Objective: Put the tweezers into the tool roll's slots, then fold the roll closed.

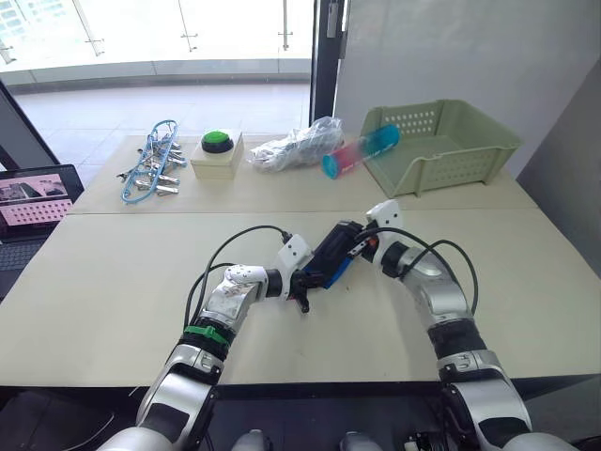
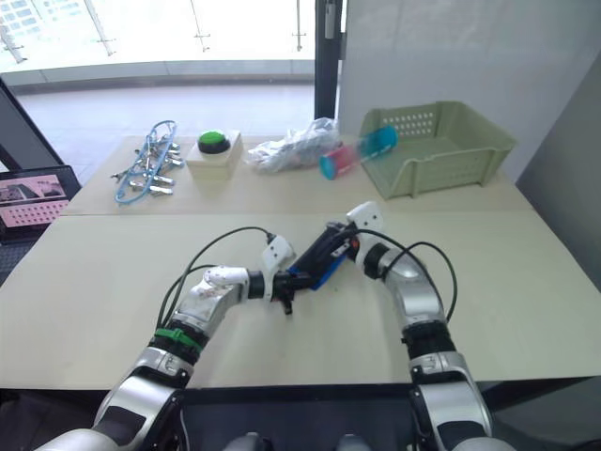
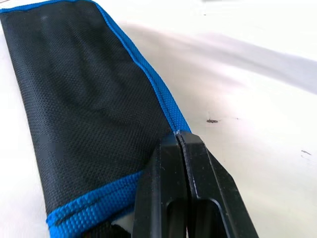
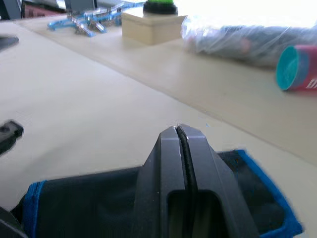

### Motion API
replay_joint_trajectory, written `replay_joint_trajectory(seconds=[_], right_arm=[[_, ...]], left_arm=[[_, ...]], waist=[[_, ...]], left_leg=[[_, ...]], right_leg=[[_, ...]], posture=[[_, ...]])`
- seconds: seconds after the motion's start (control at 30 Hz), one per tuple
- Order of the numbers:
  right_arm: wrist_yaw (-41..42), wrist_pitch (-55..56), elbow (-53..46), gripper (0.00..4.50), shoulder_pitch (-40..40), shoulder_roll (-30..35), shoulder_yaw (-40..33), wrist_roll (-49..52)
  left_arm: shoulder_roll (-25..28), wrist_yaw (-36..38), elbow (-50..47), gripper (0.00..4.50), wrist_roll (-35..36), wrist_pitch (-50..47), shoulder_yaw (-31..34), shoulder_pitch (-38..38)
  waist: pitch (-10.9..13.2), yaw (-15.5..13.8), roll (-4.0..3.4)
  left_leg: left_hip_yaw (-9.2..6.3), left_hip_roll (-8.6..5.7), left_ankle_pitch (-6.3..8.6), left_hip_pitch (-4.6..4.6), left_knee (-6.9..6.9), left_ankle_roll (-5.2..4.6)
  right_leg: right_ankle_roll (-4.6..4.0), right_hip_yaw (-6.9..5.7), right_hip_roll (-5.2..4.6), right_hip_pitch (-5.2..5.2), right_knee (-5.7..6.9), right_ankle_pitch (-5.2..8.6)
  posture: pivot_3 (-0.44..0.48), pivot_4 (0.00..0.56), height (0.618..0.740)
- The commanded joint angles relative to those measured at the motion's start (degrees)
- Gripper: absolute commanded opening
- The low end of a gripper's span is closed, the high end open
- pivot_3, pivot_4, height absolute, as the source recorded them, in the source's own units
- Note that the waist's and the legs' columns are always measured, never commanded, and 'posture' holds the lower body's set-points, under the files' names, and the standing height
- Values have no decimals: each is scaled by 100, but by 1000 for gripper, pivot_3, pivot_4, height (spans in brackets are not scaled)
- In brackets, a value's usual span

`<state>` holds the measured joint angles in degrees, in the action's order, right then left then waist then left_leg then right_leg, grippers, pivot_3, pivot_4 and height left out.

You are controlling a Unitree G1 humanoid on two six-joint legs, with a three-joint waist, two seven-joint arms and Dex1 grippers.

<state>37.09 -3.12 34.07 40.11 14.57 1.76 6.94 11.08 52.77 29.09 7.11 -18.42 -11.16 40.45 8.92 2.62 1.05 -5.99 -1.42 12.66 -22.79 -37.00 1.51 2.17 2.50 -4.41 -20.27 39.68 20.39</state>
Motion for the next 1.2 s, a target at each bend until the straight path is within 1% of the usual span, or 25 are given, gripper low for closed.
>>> replay_joint_trajectory(seconds=[0.03,0.1,0.2,0.3,0.43,0.53,0.63,0.7,0.77,0.8,0.87,0.9,0.93,0.97,1.03,1.1,1.17,1.2], right_arm=[[-316,-45,815,0,146,4,-33,-193],[-663,-111,1371,0,262,85,5,-411],[-1215,-176,2111,0,469,89,-285,-308],[-1518,-110,2798,0,781,83,-604,-139],[-1490,148,3269,0,1049,81,-677,-197],[-1235,578,3457,0,1286,54,-679,-205],[-829,1167,3331,0,1390,4,-935,74],[-345,1560,2937,0,1370,-11,-1138,367],[-2,1765,2464,0,1253,17,-1253,579],[79,1789,2301,0,1196,26,-1278,632],[342,1675,1655,0,920,143,-1263,735],[533,1567,1104,259,647,332,-1147,684],[654,1463,673,617,432,467,-1060,645],[767,1352,243,801,204,632,-979,590],[884,1050,-485,1470,-205,950,-937,592],[989,695,-1118,2192,-629,1306,-977,686],[1035,404,-1608,2860,-1006,1587,-1032,735],[1046,212,-1891,3142,-1239,1721,-1107,804]], left_arm=[[67,-71,-94,37,-72,-221,-71,-139],[82,-73,-180,37,-57,-263,-71,-185],[106,-97,-312,37,-34,-368,-70,-264],[125,-137,-417,37,-21,-453,-58,-358],[98,-193,-469,37,-23,-496,-57,-395],[52,-251,-566,37,5,-405,-33,-431],[52,-220,-820,37,135,-220,88,-474],[85,-133,-1242,37,435,-282,326,-533],[204,-56,-1665,37,668,-386,501,-645],[256,-44,-1804,37,732,-431,540,-694],[463,-2,-2147,37,890,-570,680,-847],[640,8,-2340,280,994,-626,846,-958],[766,5,-2487,633,1074,-671,959,-1043],[902,1,-2622,834,1195,-760,1105,-1121],[1197,26,-2854,1470,1393,-861,1379,-1273],[1568,84,-2992,2157,1542,-991,1653,-1439],[1902,140,-3014,2834,1599,-952,1882,-1617],[2115,147,-2943,3108,1508,-782,2006,-1734]], waist=[[-1,3,-2],[-1,8,-2],[-3,-29,0],[-6,-39,1],[-6,-46,1],[-6,-42,1],[-6,-26,1],[-3,-7,0],[-1,18,0],[-1,31,0],[-1,82,0],[-1,91,-1],[-1,92,-1],[0,89,-1],[1,92,-2],[4,87,-6],[7,70,-9],[8,64,-11]], left_leg=[[-1,-3,0,-2,0,0],[-1,-1,0,10,-1,0],[-8,1,-1,26,1,1],[-6,-2,0,46,2,0],[-11,1,1,83,11,-1],[-13,0,1,86,12,-1],[-12,2,1,80,13,-1],[-11,7,1,65,13,-1],[-10,11,1,34,13,-1],[-8,13,1,9,11,-1],[3,14,-8,-42,4,13],[7,17,-21,-44,-2,34],[14,14,-21,-41,1,36],[14,14,-18,-40,1,31],[2,15,-14,-44,9,23],[-5,15,3,-45,10,-6],[-10,15,5,-42,10,-8],[-11,15,4,-40,10,-8]], right_leg=[[0,1,-2,-1,0,0],[0,7,-2,9,-1,0],[0,4,-1,22,-1,0],[0,6,-4,45,-7,0],[0,-2,2,106,-51,0],[1,0,1,116,-64,0],[1,1,2,111,-64,0],[1,1,1,98,-64,0],[1,1,1,72,-67,0],[1,5,0,43,-60,0],[0,0,3,1,-27,-1],[0,-2,4,1,-20,-2],[0,-4,0,1,-12,-2],[0,-3,0,1,-14,-2],[0,-4,1,-2,-28,-2],[1,-3,1,-3,-36,-2],[1,-1,1,-3,-43,-2],[1,2,0,-3,-59,-2]], posture=[[0,150,740],[0,150,740],[0,150,740],[0,150,740],[0,150,740],[0,150,740],[0,150,740],[0,150,740],[0,150,740],[0,150,740],[0,150,740],[0,150,740],[0,150,740],[0,150,740],[0,150,740],[0,150,740],[0,150,740],[0,150,740]])
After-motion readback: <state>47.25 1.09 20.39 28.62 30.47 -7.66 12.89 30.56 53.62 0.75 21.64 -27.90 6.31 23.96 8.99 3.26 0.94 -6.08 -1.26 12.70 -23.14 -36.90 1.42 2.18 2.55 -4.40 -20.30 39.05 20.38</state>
